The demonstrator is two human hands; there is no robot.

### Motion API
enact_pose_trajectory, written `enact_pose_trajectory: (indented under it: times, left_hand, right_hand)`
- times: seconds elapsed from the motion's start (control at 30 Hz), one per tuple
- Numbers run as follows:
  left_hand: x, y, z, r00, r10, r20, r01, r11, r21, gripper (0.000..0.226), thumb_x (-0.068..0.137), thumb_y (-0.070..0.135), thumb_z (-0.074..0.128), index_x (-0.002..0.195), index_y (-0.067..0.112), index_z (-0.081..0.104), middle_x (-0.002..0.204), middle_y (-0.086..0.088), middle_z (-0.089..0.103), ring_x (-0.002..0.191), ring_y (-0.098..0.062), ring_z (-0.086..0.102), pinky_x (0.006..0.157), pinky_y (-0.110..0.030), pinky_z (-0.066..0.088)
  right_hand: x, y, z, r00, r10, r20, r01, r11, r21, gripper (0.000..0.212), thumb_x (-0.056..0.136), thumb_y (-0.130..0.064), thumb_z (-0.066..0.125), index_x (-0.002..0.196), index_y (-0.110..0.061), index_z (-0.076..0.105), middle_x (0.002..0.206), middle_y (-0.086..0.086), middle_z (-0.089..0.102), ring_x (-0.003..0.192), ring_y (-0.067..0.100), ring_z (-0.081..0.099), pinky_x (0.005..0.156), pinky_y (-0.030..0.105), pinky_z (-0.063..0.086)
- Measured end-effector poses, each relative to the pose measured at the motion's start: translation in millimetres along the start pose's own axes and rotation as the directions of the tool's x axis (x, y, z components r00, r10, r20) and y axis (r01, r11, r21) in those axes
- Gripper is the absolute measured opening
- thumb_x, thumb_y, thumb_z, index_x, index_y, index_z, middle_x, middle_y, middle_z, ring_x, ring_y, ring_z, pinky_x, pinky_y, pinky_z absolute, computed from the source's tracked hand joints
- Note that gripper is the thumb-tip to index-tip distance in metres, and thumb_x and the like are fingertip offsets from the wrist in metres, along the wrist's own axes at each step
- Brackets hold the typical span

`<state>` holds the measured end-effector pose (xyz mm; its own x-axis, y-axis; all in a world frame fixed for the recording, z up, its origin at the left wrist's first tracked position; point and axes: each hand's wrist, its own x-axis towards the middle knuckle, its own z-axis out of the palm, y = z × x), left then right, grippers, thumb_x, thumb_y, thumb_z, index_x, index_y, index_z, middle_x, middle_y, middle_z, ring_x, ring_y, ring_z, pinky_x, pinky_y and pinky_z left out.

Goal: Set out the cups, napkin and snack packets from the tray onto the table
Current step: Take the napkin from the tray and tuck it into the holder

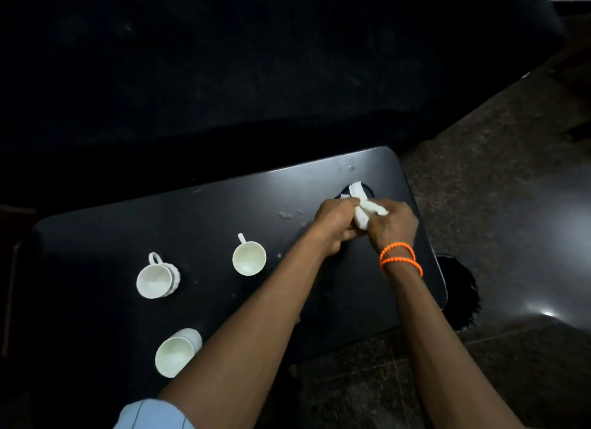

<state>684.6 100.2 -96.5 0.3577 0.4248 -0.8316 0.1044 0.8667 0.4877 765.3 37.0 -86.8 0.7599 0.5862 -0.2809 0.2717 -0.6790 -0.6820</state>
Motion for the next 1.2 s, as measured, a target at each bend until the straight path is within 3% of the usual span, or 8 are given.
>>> enact_pose_trajectory:
  times: [0.13,0.27,0.43,0.57,0.7,0.9,1.0,1.2]
  left_hand:
    - [16.5,3.6,-3.4,0.991,0.010,-0.135,-0.019,0.997,-0.070,0.025,0.099,0.015,0.056,0.110,0.001,0.073,0.113,-0.022,0.076,0.101,-0.035,0.076,0.079,-0.046,0.067]
    - [23.8,-0.3,-12.4,0.967,0.039,-0.252,-0.070,0.991,-0.118,0.018,0.099,0.018,0.059,0.082,0.014,0.062,0.088,-0.011,0.068,0.080,-0.031,0.077,0.060,-0.034,0.065]
    - [31.3,-3.9,-13.9,0.977,-0.005,-0.215,-0.052,0.965,-0.258,0.012,0.100,0.014,0.061,0.089,0.009,0.058,0.088,-0.011,0.064,0.071,-0.028,0.076,0.063,-0.035,0.067]
    - [38.9,-8.3,-12.9,0.956,0.039,-0.292,-0.104,0.972,-0.211,0.017,0.099,0.016,0.062,0.085,0.009,0.057,0.076,-0.006,0.065,0.057,-0.016,0.073,0.051,-0.026,0.060]
    - [55.3,-14.5,-19.3,0.907,0.169,-0.385,-0.168,0.985,0.034,0.029,0.096,0.034,0.060,0.075,0.016,0.055,0.076,-0.005,0.060,0.068,-0.021,0.060,0.068,-0.036,0.057]
    - [64.4,-18.4,-24.8,0.961,0.247,-0.123,-0.197,0.928,0.317,0.060,0.105,0.062,0.033,0.142,0.025,0.062,0.150,0.000,0.059,0.140,-0.023,0.053,0.118,-0.051,0.042]
    - [63.9,-20.3,-26.3,0.981,0.176,0.077,-0.189,0.951,0.243,0.065,0.108,0.063,0.021,0.142,0.026,0.062,0.145,0.000,0.064,0.132,-0.017,0.059,0.113,-0.043,0.045]
    - [52.7,-33.1,-36.3,0.974,0.180,0.137,-0.201,0.967,0.155,0.069,0.108,0.063,0.019,0.145,0.024,0.061,0.145,0.003,0.065,0.133,-0.013,0.059,0.114,-0.039,0.046]
  right_hand:
    - [20.3,-11.5,9.8,0.999,0.047,-0.001,-0.047,0.997,-0.062,0.040,0.069,-0.036,0.065,0.093,-0.008,0.080,0.083,0.013,0.074,0.076,0.022,0.065,0.063,0.018,0.039]
    - [30.8,-5.8,15.4,0.996,0.000,-0.086,-0.013,0.989,-0.148,0.029,0.083,-0.014,0.066,0.110,-0.005,0.073,0.111,0.023,0.068,0.102,0.037,0.065,0.083,0.032,0.050]
    - [28.1,10.6,20.3,0.977,-0.138,-0.163,0.129,0.990,-0.064,0.026,0.082,0.004,0.062,0.102,-0.001,0.078,0.106,0.022,0.067,0.098,0.035,0.066,0.084,0.017,0.041]
    - [35.4,17.0,24.4,0.993,-0.116,-0.009,0.115,0.990,-0.083,0.029,0.085,-0.006,0.066,0.113,-0.005,0.076,0.112,0.018,0.069,0.103,0.028,0.065,0.089,0.028,0.049]
    - [35.1,20.0,22.3,0.982,-0.008,-0.189,0.028,0.994,0.103,0.027,0.090,-0.030,0.070,0.108,-0.011,0.076,0.107,0.010,0.070,0.096,0.019,0.066,0.087,0.028,0.052]
    - [37.2,32.7,22.3,0.886,0.452,0.103,-0.445,0.769,0.459,0.048,0.092,-0.065,0.050,0.089,-0.022,0.073,0.098,0.000,0.072,0.091,0.019,0.068,0.082,0.043,0.060]
    - [33.4,36.7,26.3,0.852,0.448,0.272,-0.520,0.656,0.547,0.057,0.091,-0.072,0.045,0.110,-0.026,0.074,0.119,0.001,0.072,0.109,0.026,0.069,0.087,0.052,0.060]
    - [19.7,40.2,28.0,0.857,0.458,0.237,-0.495,0.600,0.628,0.062,0.089,-0.077,0.042,0.092,-0.027,0.078,0.092,-0.004,0.081,0.095,0.024,0.077,0.068,0.039,0.063]
